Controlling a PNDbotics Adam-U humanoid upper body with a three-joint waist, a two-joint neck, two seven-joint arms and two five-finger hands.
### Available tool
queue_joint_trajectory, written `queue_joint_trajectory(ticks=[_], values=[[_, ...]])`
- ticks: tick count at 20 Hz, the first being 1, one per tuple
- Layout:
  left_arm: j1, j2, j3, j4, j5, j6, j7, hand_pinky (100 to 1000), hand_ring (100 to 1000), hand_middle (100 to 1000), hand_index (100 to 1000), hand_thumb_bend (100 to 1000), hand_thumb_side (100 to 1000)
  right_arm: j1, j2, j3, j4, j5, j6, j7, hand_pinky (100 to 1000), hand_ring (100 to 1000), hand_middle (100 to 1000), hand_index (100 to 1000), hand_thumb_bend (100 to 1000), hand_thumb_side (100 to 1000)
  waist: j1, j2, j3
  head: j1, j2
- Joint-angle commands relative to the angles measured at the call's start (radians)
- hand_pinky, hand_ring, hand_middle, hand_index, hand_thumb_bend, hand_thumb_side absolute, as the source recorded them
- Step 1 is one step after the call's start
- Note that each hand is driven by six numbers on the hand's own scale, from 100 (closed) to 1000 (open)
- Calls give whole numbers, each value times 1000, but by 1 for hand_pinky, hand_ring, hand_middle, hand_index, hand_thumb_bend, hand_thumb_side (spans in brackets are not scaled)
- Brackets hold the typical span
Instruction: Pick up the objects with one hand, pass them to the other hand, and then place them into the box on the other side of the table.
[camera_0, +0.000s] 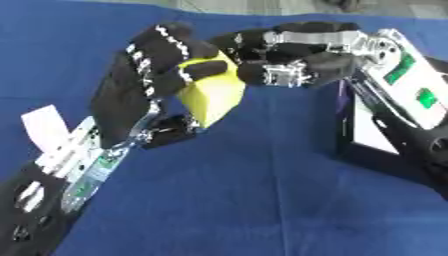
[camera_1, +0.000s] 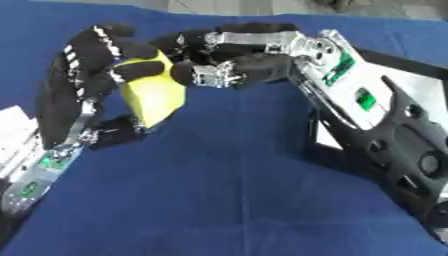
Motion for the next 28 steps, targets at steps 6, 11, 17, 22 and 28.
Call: queue_joint_trajectory(ticks=[6, 11, 17, 22, 28], values=[[-24, -10, 10, -10, 8, -140, 146, 716, 622, 586, 673, 100, 100, -10, -2, 0, -9, -33, -22, 32, 1000, 1000, 1000, 1000, 100, 635, 0, -16, 2, -6, -9], [-25, -17, 12, -8, 3, -145, 150, 716, 623, 587, 674, 100, 100, -8, -2, 6, -12, -34, -36, 46, 1000, 1000, 1000, 1000, 100, 574, -1, -16, 4, -6, -9], [-25, -24, 14, -3, 1, -146, 158, 715, 623, 586, 674, 100, 100, -7, -1, 10, -15, -47, -55, 69, 1000, 1000, 1000, 1000, 100, 539, -3, -15, 5, -6, -9], [-32, -39, 11, 3, 5, -151, 156, 716, 623, 587, 674, 100, 100, -10, 7, 14, -13, -56, -62, 87, 1000, 1000, 1000, 1000, 100, 528, -5, -12, 6, -7, -8], [-45, -59, 2, 6, 8, -163, 153, 715, 623, 587, 674, 100, 100, -19, 14, 15, -17, -75, -57, 55, 1000, 1000, 1000, 1000, 100, 534, -5, -14, 8, -5, -10]])
